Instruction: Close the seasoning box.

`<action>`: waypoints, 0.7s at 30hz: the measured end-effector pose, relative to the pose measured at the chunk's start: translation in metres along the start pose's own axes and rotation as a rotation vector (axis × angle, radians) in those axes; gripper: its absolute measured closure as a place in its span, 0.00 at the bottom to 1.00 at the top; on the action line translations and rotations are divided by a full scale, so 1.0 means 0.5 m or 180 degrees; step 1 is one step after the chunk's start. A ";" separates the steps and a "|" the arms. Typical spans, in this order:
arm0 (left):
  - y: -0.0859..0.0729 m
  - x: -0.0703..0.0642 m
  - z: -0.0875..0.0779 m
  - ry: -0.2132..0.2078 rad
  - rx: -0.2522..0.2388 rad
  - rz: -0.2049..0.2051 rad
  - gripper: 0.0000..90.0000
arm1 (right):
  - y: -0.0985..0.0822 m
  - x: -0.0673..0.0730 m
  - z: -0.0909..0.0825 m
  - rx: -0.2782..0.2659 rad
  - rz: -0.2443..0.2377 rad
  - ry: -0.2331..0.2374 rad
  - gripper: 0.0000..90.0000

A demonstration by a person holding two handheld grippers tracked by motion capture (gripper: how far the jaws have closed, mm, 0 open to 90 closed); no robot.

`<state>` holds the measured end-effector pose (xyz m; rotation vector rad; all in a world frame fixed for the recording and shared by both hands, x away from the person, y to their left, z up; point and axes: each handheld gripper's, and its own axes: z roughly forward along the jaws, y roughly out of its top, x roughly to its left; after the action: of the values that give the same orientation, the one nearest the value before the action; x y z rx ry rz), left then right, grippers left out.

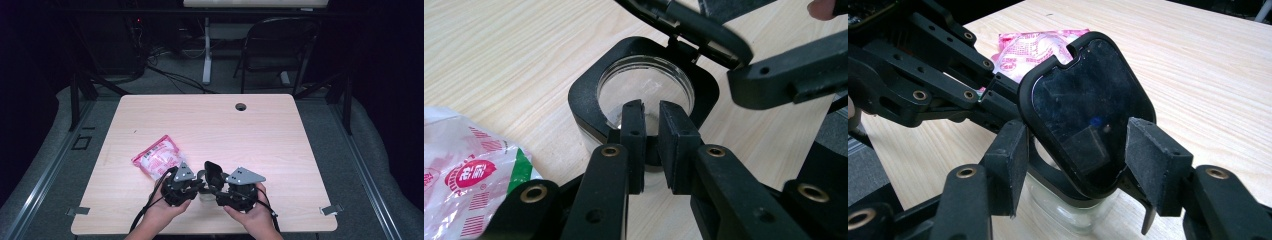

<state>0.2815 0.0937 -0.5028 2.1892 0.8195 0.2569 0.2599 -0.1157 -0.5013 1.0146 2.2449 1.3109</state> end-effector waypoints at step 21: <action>0.003 0.005 0.001 -0.0068 0.0032 0.0012 0.90 | -0.020 -0.047 -0.046 -0.0126 0.0239 -0.0100 0.46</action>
<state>0.2843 0.0942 -0.5019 2.1995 0.8064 0.2312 0.2578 -0.1500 -0.4996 1.1075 2.1684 1.3551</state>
